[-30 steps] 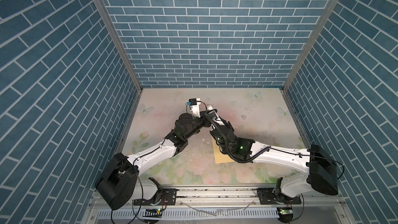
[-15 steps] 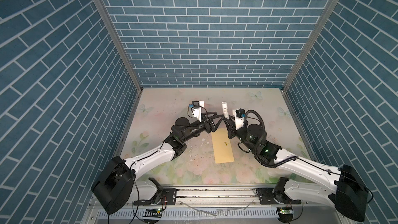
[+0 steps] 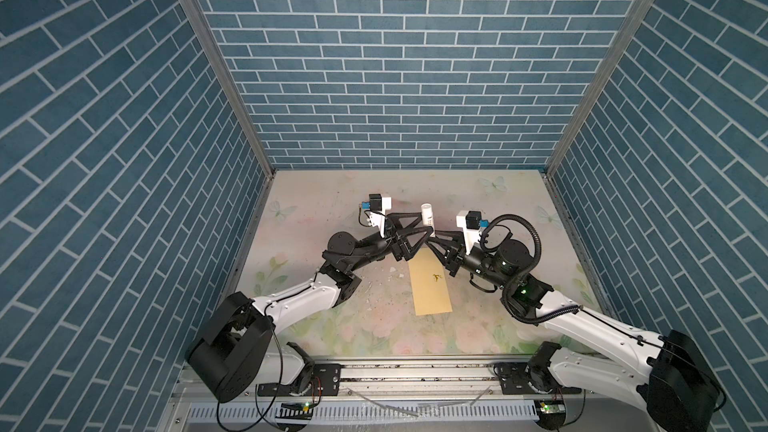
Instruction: Place the letter into the envelope and seal it
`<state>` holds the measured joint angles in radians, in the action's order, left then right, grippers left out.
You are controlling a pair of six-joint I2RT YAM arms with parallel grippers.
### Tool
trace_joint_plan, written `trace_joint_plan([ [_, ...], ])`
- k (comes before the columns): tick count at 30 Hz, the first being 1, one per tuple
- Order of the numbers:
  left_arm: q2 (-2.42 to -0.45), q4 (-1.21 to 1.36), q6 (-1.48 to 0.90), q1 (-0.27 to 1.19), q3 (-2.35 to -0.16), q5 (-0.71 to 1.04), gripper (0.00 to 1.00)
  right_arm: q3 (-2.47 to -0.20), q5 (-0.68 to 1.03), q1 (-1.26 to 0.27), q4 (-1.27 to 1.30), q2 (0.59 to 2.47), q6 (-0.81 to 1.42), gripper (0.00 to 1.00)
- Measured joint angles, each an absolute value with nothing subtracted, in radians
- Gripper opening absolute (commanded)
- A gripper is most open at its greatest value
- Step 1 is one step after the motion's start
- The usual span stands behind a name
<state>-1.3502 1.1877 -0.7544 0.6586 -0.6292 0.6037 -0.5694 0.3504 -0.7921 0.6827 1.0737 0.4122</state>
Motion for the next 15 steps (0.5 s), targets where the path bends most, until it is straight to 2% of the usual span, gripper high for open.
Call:
trace_joint_plan([
  [6,-1.353,1.217,-0.754,0.659,-0.628,0.612,0.63,-0.569,0.416,-0.791,0.723,1.119,0.451,0.0],
  [15,-1.368,1.248,-0.76,0.659,-0.623,0.615,0.53,-0.569,0.439,-0.791,0.773,1.129,0.483,0.0],
])
